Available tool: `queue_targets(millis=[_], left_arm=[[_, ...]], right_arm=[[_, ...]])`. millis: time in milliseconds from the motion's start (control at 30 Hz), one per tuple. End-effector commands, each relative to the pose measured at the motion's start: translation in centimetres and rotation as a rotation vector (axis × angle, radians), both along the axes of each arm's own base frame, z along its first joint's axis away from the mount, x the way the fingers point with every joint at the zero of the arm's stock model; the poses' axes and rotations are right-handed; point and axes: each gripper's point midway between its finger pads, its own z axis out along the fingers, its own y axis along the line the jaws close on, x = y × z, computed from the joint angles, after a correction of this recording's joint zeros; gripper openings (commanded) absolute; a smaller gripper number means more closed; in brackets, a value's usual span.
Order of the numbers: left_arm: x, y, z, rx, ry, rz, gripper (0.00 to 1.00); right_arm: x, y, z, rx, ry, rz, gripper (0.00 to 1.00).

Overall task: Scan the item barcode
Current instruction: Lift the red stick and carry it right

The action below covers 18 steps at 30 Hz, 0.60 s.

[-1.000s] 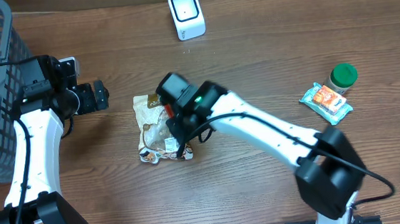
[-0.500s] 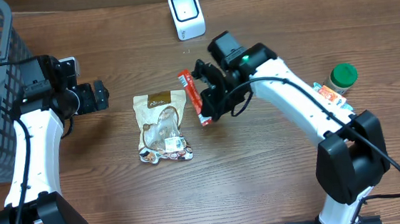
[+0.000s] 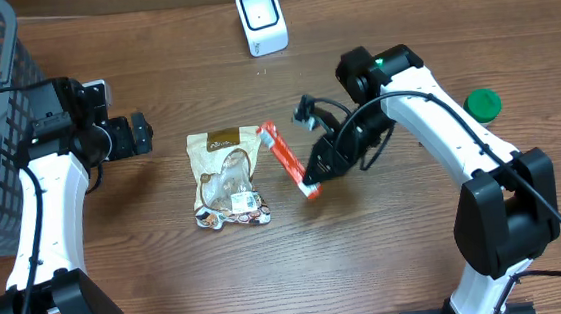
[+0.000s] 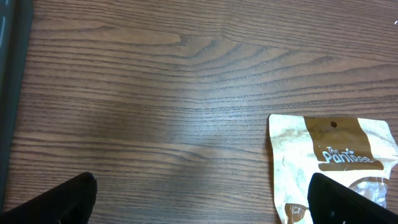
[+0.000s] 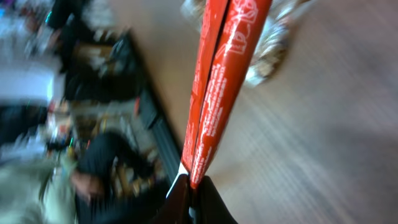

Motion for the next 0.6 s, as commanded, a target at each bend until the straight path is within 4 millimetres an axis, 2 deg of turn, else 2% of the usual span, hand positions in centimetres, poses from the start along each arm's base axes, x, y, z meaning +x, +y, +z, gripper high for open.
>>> queue_targets(millis=[0, 133, 567], left_arm=[[0.4, -0.1, 0.4, 0.002, -0.014, -0.016, 0.99], [0.4, -0.1, 0.4, 0.002, -0.014, -0.016, 0.99], [0.4, -0.1, 0.4, 0.002, -0.014, -0.016, 1.0]], right_arm=[[-1.8, 0.4, 2.2, 0.218, -0.154, 0.201, 0.04], [-2.6, 0.1, 2.5, 0.234, -0.152, 0.239, 0.04], [-3.2, -0.9, 1.9, 0.201, -0.174, 0.309, 0.04]])
